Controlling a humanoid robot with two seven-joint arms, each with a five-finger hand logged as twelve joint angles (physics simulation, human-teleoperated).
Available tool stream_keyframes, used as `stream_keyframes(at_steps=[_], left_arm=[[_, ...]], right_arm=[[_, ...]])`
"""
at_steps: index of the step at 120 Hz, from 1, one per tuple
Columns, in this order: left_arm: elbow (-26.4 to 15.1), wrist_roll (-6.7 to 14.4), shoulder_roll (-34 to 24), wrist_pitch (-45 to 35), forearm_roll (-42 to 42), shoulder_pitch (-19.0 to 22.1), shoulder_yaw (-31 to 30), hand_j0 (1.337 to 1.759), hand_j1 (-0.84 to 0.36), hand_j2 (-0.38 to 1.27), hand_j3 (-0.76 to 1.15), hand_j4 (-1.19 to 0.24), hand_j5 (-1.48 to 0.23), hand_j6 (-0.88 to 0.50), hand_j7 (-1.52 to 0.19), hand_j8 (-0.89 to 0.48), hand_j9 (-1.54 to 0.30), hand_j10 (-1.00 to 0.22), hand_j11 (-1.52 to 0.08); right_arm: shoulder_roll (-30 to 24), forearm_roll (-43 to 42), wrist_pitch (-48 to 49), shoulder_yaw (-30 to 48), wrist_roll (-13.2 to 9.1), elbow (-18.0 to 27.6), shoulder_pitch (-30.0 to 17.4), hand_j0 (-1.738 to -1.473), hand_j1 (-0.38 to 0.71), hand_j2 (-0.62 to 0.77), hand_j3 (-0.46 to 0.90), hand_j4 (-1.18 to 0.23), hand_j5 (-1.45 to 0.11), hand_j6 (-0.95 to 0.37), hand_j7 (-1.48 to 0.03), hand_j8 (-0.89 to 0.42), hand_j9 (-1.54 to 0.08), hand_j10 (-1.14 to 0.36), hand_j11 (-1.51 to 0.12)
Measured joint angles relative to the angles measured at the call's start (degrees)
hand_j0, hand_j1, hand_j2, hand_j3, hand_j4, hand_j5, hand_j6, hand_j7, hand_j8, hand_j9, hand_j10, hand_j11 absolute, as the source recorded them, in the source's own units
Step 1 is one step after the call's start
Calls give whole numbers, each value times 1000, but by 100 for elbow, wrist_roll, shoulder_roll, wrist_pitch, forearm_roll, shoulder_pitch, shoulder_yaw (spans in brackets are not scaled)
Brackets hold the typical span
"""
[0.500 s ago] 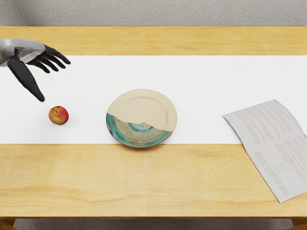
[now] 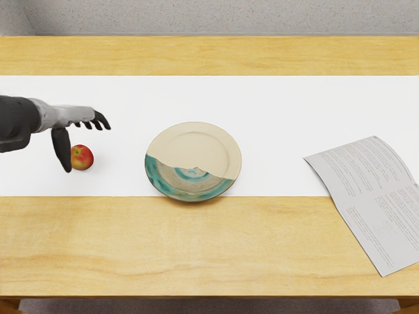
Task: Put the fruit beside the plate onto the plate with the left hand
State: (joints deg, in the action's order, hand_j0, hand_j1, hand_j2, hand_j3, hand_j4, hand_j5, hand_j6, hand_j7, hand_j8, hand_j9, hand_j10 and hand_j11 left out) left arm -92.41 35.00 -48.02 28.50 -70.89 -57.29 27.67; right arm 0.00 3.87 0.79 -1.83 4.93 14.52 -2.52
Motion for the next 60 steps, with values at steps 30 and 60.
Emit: stream_keyframes(at_steps=[30,60], left_arm=[[-164,0,197,-1418,-1500,389,-666,1658,56,52,0,-251,-321,-253,-321,-252,-320,-251,-320],[36,0,366,-1831,-1758,579,-1144,1658,45,56,0,-263,-335,-265,-334,-264,-334,-262,-334]], right_arm=[[0,0,0,-1,-1,2,-2,-1658,-305,-7,0,-36,-47,-36,-47,-36,-47,-36,-47],[0,0,0,-1,-1,0,-2,-1658,-305,-7,0,-36,-47,-36,-47,-36,-47,-36,-47]])
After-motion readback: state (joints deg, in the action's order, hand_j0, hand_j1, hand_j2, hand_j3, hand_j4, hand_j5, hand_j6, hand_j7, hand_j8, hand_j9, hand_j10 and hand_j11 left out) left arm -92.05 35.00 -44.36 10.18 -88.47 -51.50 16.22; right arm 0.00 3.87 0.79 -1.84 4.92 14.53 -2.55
